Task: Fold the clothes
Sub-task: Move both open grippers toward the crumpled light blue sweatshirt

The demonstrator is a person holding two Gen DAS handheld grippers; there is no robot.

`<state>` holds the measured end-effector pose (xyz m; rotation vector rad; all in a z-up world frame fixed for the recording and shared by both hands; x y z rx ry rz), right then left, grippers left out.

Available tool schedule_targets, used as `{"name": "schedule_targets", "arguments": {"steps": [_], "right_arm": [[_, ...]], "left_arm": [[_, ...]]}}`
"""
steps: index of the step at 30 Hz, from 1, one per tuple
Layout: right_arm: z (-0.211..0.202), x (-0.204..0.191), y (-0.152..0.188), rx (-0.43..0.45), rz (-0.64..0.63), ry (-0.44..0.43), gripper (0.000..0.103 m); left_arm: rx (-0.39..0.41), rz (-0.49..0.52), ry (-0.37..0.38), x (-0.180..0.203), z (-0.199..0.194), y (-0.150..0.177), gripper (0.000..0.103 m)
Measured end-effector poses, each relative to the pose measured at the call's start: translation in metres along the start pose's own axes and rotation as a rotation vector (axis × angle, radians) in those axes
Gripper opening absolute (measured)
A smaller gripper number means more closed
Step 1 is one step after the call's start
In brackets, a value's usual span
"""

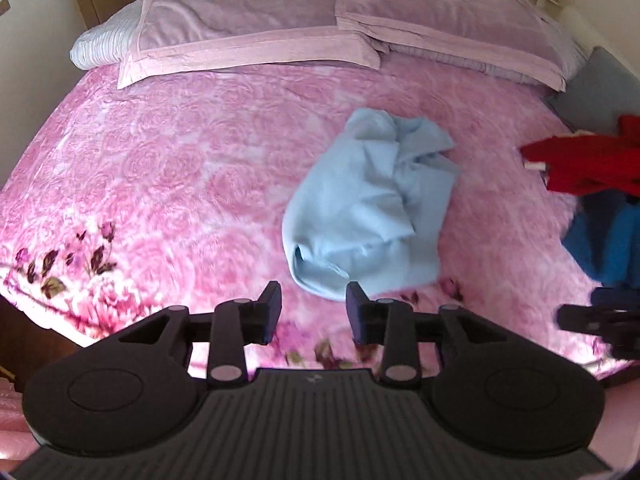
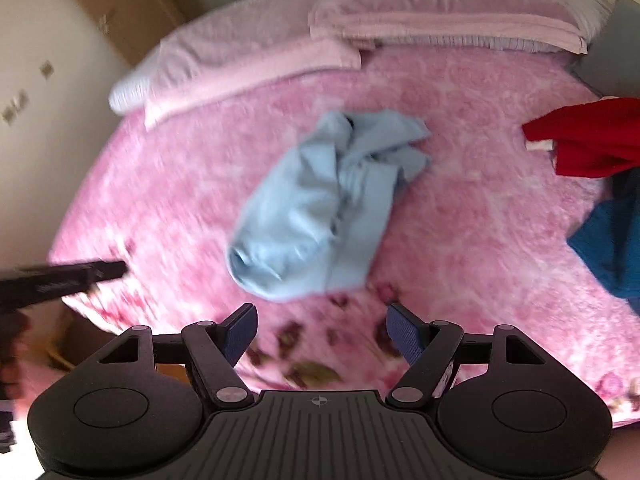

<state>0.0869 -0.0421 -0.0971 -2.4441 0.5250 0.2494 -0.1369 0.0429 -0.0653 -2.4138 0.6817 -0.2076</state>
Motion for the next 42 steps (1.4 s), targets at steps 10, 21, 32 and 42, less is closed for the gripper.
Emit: {"name": "schedule_targets", "arguments": {"steps": [10,21,32,42], "right_arm": [[-0.035,-0.02,0.056,-0.004,-0.107,-0.021,0.075],[-0.04,-0.015,0.065,-0.002,-0.06,0.013,0.075],[-0.016,-0.03,0.035,0.024,0.012,0.063,0.075],[0.016,-0.009,0.038,0.035,0.096,0.135,0.075]], "left_arm": [[0.061,0.042,-0.059,0.027,-0.049,0.021,0.041],[0.049,0.107,-0.013,0.032,-0.03,0.01,0.043],[0.049,0.158,0.028,0.003,0.0,-0.021,0.044],[-0.04,0.101,0.046,-0.036,0.05,-0.003,0.052]]}}
Point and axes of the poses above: each gripper's, at about its wrist camera, not at the fingertips, and z roughly the way its jaws point, x to its right, y to its underside, the point moved 4 cm from there along z, roughly the way its jaws point, and after that the axes turned 8 degrees about x, right-handed, at the moved point
